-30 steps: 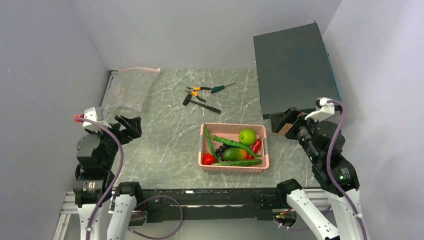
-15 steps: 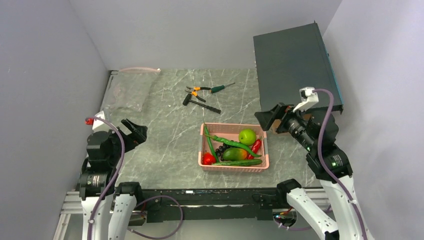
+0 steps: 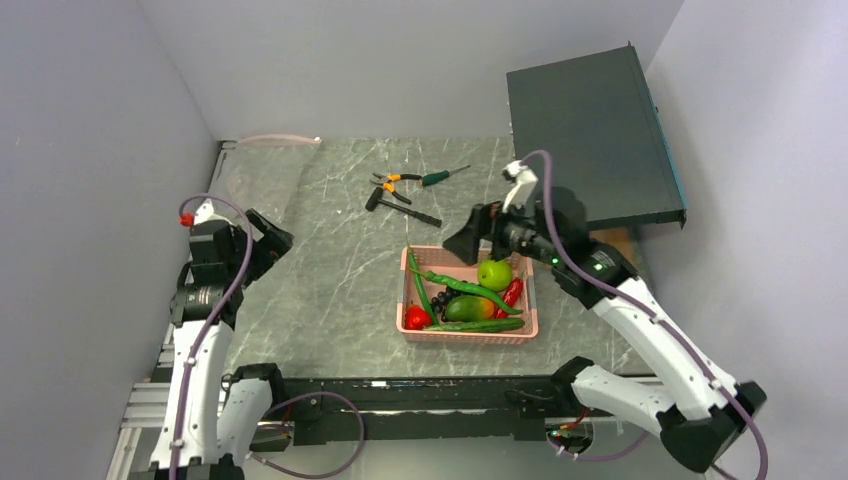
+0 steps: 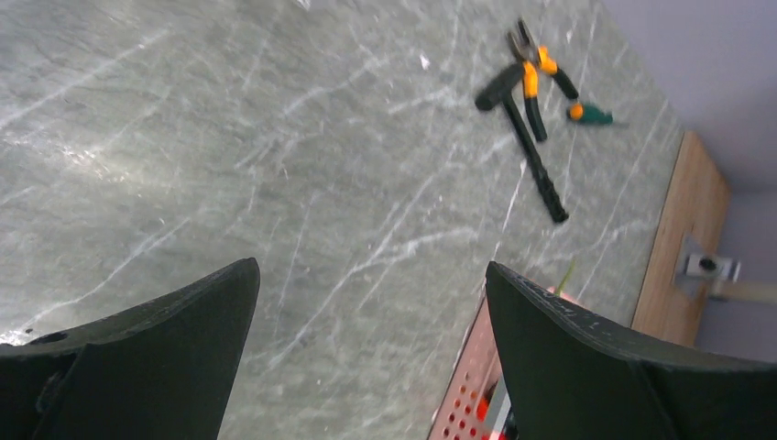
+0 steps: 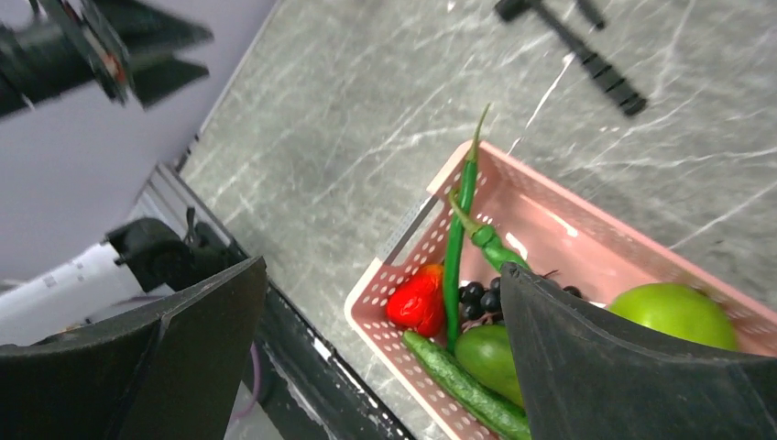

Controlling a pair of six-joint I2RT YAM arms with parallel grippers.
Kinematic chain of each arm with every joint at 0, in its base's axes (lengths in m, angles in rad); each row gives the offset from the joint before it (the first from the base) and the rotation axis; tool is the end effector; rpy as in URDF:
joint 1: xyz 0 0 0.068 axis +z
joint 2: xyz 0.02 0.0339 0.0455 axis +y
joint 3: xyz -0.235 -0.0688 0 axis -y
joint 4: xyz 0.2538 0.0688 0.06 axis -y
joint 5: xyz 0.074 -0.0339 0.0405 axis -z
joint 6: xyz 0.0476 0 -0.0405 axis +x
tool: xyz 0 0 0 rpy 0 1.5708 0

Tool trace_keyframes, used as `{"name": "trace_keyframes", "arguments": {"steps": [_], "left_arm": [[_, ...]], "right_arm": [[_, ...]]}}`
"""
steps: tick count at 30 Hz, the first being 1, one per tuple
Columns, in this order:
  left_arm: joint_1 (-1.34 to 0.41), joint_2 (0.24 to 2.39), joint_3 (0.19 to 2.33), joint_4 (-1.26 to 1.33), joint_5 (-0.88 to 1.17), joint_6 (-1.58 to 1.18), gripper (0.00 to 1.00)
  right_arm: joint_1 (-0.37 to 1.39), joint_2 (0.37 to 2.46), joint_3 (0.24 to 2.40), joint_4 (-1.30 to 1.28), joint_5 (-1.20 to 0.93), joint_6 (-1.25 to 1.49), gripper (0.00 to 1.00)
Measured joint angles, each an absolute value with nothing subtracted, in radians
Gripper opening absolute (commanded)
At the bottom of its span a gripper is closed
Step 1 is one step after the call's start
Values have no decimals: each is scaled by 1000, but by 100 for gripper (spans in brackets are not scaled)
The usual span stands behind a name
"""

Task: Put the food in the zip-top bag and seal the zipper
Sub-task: Move the zipper food storage bag to the center of the board.

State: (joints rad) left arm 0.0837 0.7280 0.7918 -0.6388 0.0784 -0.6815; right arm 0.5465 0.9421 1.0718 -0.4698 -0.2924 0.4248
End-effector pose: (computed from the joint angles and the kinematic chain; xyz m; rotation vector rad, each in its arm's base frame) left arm 0.1956 0.0127 0.2799 -0.7689 2.0348 -0.4296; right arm 0.1966 0.1356 0.3560 -0.3291 1.9816 0.9194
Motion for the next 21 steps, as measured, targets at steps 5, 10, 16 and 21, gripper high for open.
{"name": "trace_keyframes", "arguments": {"steps": [5,10,16,21], "left_arm": [[170,846,793,-523,31,-789,99],[233,971,766,-321,-38,-867,99],[259,1198,760,-110,-74,-938,99],[265,1411,781,27,-49,-1002,99]], "right_arm": [[677,1018,1072,-470,-241,417,100],[705,994,1071,-461,-226,411,100],[707,938,1071,-464,-206,394,100],[707,886,1071,-475,-186,380,100]]}}
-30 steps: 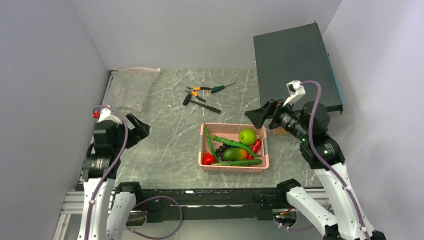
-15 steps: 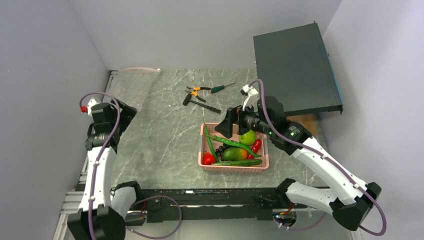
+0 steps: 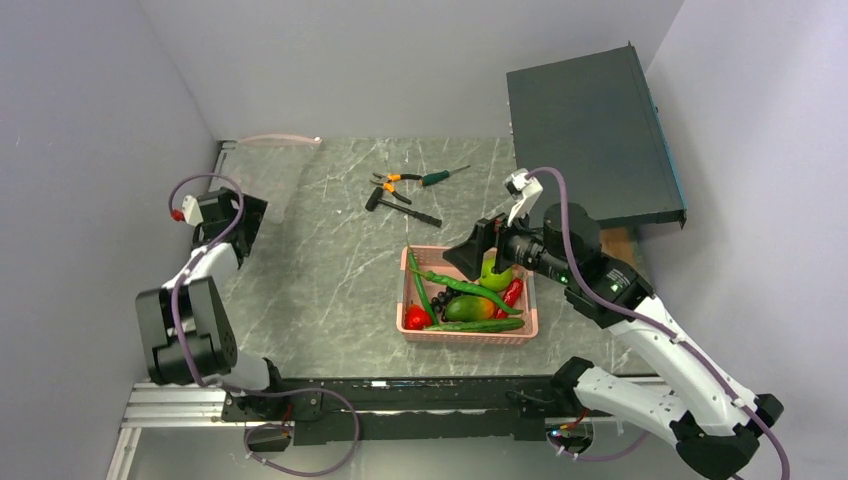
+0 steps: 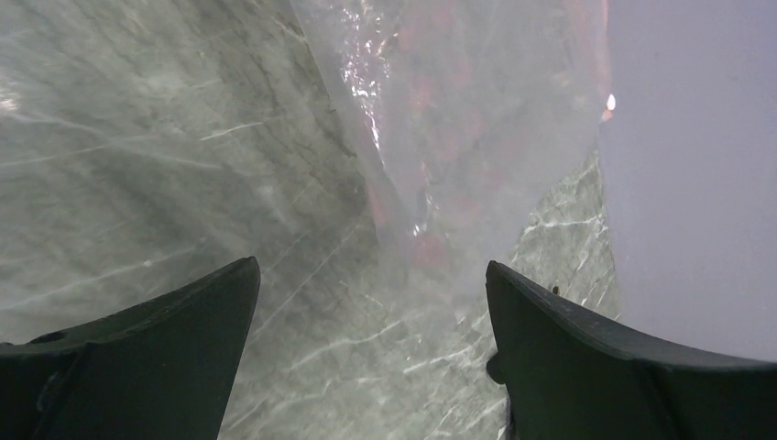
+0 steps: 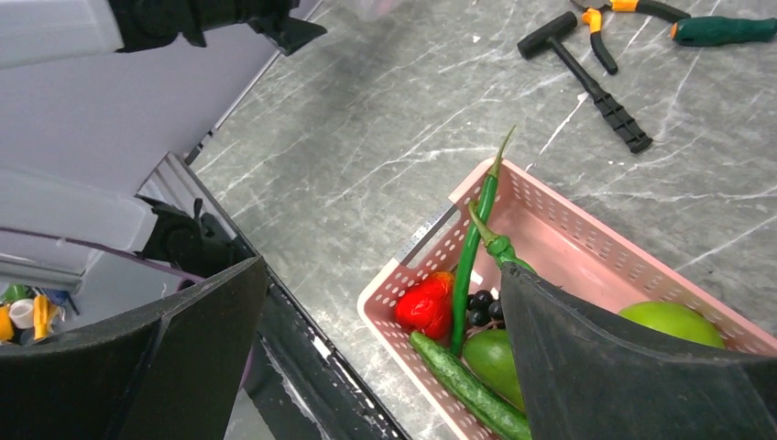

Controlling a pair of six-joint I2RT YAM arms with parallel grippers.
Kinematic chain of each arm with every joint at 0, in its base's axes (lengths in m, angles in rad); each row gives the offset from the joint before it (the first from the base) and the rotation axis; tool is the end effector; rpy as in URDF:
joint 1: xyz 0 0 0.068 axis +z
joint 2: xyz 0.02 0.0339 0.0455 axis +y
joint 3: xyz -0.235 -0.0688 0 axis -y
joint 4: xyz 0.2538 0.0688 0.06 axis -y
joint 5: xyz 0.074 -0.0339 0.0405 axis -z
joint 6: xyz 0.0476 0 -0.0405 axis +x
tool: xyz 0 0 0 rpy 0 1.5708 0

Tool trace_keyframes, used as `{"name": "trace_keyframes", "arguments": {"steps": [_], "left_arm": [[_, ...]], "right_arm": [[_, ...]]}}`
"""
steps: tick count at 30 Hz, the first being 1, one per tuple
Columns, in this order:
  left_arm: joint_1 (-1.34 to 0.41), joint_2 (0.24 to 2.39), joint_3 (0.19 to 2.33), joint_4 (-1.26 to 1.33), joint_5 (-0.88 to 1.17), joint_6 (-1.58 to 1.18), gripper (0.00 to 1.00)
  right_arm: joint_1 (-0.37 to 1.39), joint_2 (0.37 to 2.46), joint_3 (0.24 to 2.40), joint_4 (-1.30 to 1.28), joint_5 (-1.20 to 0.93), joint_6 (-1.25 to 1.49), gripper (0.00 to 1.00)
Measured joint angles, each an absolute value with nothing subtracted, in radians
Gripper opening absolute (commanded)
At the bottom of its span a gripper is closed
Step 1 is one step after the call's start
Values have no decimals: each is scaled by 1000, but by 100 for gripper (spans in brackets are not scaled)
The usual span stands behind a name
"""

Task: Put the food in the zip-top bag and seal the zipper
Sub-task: Move the zipper food storage bag to the center of the board.

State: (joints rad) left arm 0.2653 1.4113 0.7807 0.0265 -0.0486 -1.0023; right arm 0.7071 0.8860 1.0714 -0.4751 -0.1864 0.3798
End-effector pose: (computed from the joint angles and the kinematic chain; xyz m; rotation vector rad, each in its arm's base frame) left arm 0.3112 0.0869 0.1753 -1.3239 1.7540 -0.3656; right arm 0.1657 0.1532 0.3668 -0.4530 1.9073 0.9102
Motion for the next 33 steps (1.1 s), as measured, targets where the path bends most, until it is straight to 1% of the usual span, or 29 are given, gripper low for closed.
{"name": "trace_keyframes", "arguments": {"steps": [1,2,4,7,9,10,11,12,13,15,16,21,24,27,33], "left_arm": [[265,1444,781,57,-44,-1012,98],[265,1480,781,93,-39,-1016,95],[265,1531,781,154,-22,-1019,85],[265,1584,781,218,1,-1028,58],[265,1596,783,223,10,-1023,44],[265,1600,787,215,14,-1013,33],[265,1602,795,200,19,-998,17],[265,1606,806,189,23,-981,8],[265,1609,819,174,30,-957,5],[268,1614,846,145,48,-902,1],[268,1614,857,127,57,-873,0],[270,1592,887,6,105,-734,0],[271,1542,892,-113,139,-644,0],[267,1428,879,-218,155,-567,0],[241,1095,811,-373,166,-421,0]], "right_arm": [[707,878,1071,-478,-183,377,100],[707,873,1071,-481,-182,374,100],[707,867,1071,-489,-180,371,100],[708,865,1071,-508,-176,369,100],[708,860,1071,-514,-172,370,100],[708,855,1069,-514,-170,370,100],[708,849,1068,-514,-168,371,100],[708,845,1066,-514,-167,374,100],[708,842,1066,-514,-166,374,100],[708,840,1066,-513,-166,377,100],[708,840,1065,-513,-166,377,100],[708,849,1049,-513,-166,377,100],[708,855,1033,-505,-166,377,100],[708,864,1018,-500,-166,377,100],[708,910,1011,-481,-187,377,100]]}}
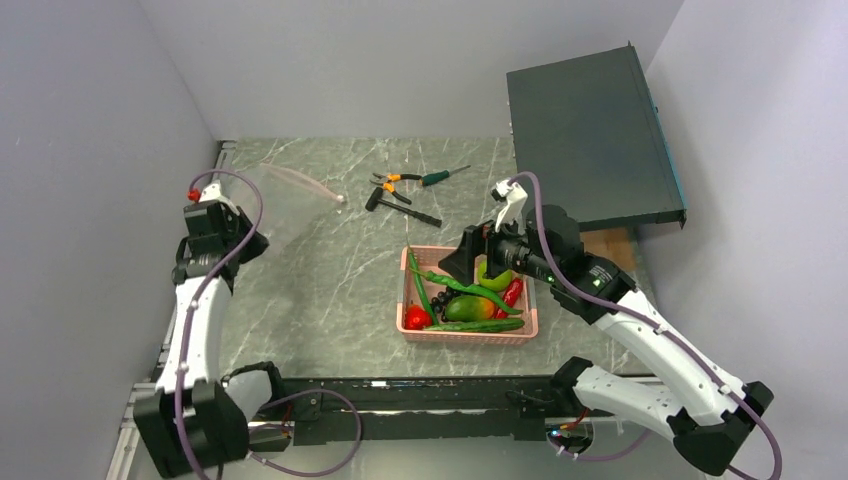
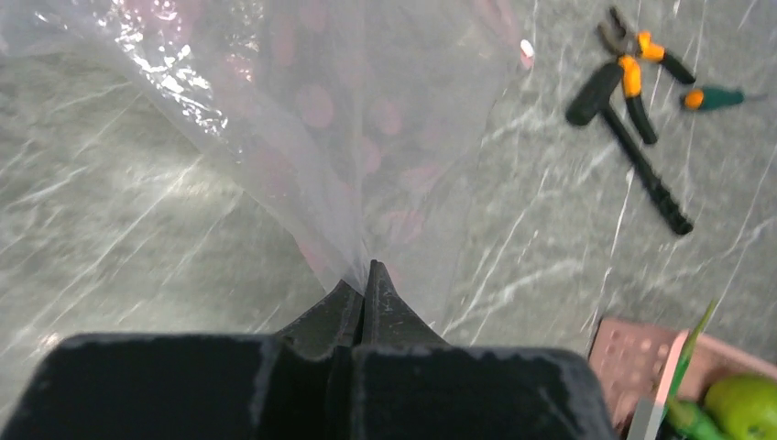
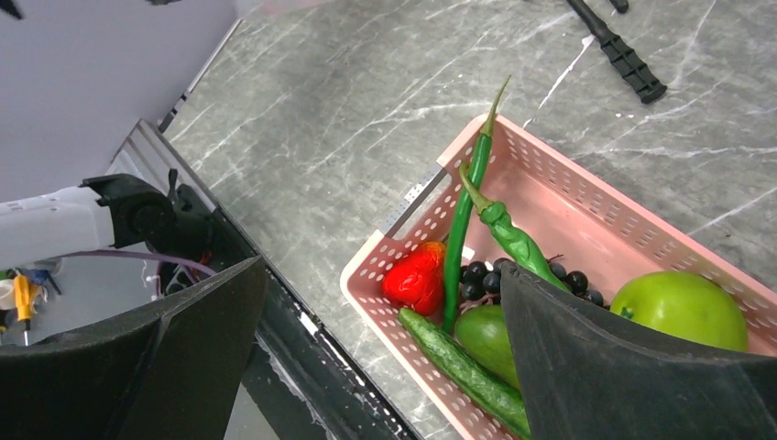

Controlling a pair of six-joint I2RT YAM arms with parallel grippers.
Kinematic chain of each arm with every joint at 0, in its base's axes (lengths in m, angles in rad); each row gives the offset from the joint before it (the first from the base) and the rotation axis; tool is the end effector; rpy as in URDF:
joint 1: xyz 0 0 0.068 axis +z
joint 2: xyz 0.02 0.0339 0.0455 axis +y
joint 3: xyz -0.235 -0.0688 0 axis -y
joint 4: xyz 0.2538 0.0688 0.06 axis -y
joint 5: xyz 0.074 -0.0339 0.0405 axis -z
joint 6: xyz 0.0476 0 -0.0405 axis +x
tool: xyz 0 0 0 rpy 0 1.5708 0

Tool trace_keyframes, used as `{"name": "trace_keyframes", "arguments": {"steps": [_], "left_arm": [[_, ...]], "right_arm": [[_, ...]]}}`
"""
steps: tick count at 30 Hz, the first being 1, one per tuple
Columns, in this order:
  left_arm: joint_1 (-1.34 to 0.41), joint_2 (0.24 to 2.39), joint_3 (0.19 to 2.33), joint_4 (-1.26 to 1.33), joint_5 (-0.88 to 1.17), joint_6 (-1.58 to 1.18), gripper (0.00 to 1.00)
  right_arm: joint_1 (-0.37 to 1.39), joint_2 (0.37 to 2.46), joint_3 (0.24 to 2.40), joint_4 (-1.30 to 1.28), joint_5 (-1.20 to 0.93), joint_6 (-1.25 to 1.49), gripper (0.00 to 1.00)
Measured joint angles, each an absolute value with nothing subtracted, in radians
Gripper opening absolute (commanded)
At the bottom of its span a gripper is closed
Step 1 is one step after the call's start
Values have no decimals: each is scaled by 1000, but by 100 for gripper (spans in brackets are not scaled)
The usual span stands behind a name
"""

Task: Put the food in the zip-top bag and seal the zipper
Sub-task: Move the zipper food storage bag to the center of the board.

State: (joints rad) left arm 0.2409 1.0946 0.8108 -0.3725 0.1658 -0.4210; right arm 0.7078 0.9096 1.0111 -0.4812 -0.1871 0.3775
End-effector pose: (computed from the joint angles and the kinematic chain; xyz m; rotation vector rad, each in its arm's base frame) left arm 0.2627 0.0564 0.2351 -0.6383 2.1382 -0.2832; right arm 0.1722 0.1590 0.3396 -0.4653 1.9994 0.8815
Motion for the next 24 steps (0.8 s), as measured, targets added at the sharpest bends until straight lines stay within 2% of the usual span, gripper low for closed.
{"name": "trace_keyframes", "arguments": {"steps": [7,8,9,11,13,18,21,24], "left_arm": [[238,844,803,-630,107,-305,0],[238,821,803,-661,99,-298,4],[239,800,803,-689,85,-292,15],[240,772,819,-745,64,-286,43],[241,774,864,-802,33,-285,59],[244,861,1038,-915,-87,-287,65],[236,883,1071,-931,-100,-273,69],[155,903,1081,-933,-103,-270,72]], "right_arm": [[731,960,1006,-447,-220,377,100],[740,970,1006,-442,-222,377,100],[747,978,1006,-438,-223,377,100],[765,995,1006,-429,-227,378,100],[783,1009,1006,-422,-227,378,100],[817,1021,1006,-416,-227,385,100],[828,1021,1006,-404,-227,389,100],[833,1021,1005,-390,-229,389,100]]}}
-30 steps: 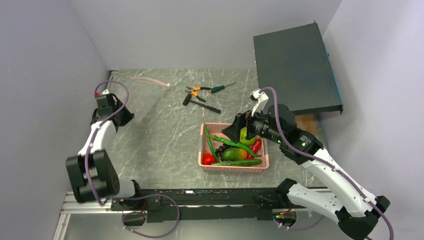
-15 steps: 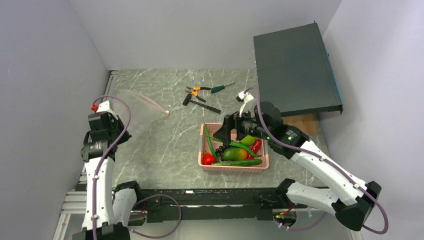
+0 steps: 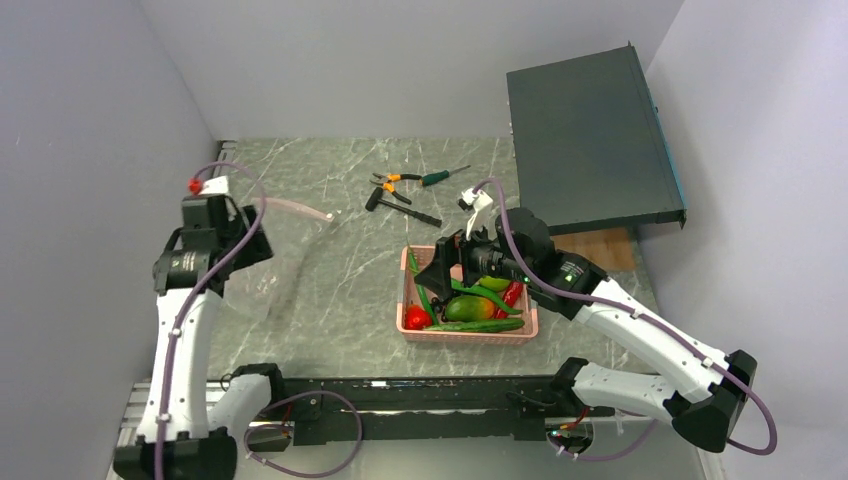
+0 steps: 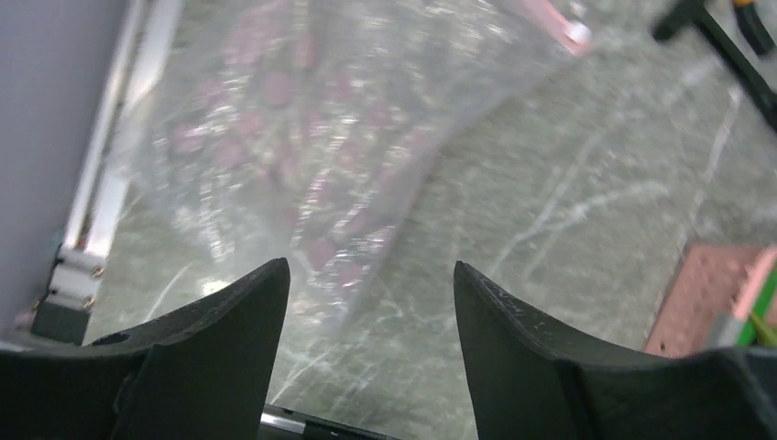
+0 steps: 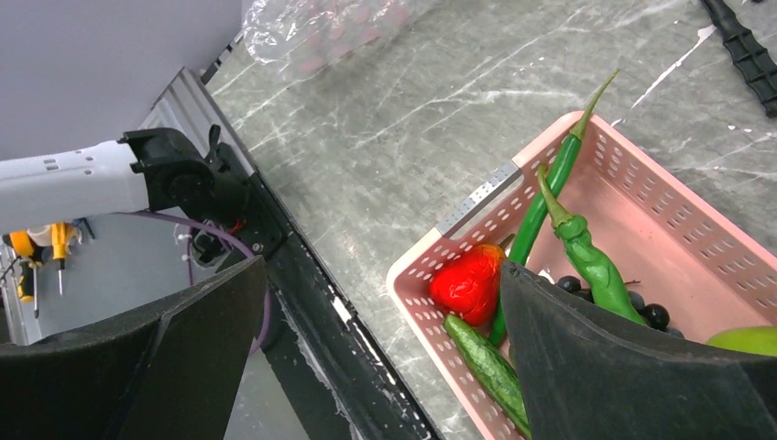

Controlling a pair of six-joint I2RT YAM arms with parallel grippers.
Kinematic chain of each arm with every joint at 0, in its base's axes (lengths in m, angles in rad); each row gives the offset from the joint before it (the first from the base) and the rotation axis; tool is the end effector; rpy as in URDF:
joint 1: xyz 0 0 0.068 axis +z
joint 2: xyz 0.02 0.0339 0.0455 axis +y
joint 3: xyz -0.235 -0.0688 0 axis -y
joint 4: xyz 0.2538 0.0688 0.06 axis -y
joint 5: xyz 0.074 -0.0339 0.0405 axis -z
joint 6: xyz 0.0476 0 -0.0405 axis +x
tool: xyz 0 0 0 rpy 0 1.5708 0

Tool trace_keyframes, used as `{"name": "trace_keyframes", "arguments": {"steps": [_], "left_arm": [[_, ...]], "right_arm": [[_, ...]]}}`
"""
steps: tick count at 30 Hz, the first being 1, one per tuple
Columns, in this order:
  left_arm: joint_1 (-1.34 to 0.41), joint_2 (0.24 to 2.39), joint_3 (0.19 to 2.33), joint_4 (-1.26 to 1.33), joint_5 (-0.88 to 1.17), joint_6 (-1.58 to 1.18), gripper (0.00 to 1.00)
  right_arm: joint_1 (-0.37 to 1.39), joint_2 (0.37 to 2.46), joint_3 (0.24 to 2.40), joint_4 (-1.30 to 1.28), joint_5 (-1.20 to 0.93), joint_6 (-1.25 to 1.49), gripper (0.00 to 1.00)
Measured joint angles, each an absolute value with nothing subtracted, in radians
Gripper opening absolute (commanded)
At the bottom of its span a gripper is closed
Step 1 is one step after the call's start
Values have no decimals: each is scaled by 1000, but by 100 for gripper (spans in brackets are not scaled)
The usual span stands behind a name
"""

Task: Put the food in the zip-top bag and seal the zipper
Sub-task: Move the zipper food storage bag to the center of the board.

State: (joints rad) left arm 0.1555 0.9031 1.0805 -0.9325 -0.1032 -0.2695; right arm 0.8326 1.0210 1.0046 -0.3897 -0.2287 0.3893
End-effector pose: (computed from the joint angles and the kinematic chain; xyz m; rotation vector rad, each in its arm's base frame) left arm 0.1989 0.0361 0.3187 -0.5402 2.2580 0.0625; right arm 0.1687 0.2015 0.3222 -0.6184 2.0194 0.9937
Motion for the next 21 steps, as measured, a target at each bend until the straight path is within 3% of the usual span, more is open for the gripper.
{"name": "trace_keyframes", "arguments": {"steps": [7,17,21], "left_arm": [[-106,1120,1119,-828,-95,-271,70],[-128,1533,1231,-691,-201,-262,83],[-94,1643,1249,-646,-131,-244,86]], "right_arm": [[834,1022,1005,-396,-230,382,100],[834,1014,1005,-412,-234,376,100],[835,1012,1013,-425,-221,384,100]]}}
